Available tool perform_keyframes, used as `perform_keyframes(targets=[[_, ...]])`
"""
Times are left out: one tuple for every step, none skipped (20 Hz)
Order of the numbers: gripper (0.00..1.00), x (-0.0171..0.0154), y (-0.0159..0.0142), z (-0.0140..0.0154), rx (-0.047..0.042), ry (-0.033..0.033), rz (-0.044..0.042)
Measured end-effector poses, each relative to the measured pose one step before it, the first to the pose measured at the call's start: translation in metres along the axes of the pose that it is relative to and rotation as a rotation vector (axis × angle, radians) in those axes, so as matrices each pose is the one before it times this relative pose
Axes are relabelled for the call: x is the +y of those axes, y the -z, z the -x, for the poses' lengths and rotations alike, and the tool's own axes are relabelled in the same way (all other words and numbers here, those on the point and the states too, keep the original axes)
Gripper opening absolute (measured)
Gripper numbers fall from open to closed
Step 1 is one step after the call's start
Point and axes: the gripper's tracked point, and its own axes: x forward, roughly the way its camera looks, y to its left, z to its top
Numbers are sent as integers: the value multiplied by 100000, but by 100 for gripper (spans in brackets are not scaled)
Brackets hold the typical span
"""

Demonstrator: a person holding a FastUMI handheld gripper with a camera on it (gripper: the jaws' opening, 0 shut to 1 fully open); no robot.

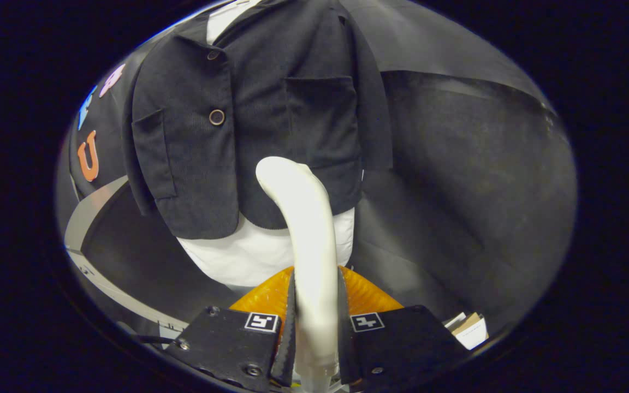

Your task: Iron the clothes twice with a garment steamer, once on the left side and once on the right side.

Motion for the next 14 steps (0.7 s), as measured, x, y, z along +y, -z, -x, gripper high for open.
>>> perform_keyframes(targets=[[35, -92, 173, -46, 947, -115, 332], [35, -53, 281, -46, 871, -199, 563], [35, 125, 276, -36, 1435, -509, 311], [35, 182, 424, -31, 1085, -772, 298], [35, 137, 377, -22, 1306, -773, -75], [35, 23, 281, 65, 904, -334, 444], [35, -19, 299, -3, 1067, -297, 321], [35, 175, 237, 115, 636, -564, -240], [35, 332, 64, 27, 0, -966, -1120], [35, 185, 21, 73, -469, -797, -746], [35, 196, -66, 300, -465, -683, -427], [35, 259, -184, 549, -1144, -727, -777], [35, 482, -398, 802, -2433, -75, -433], [35, 496, -575, 1103, -3401, 236, 565]])
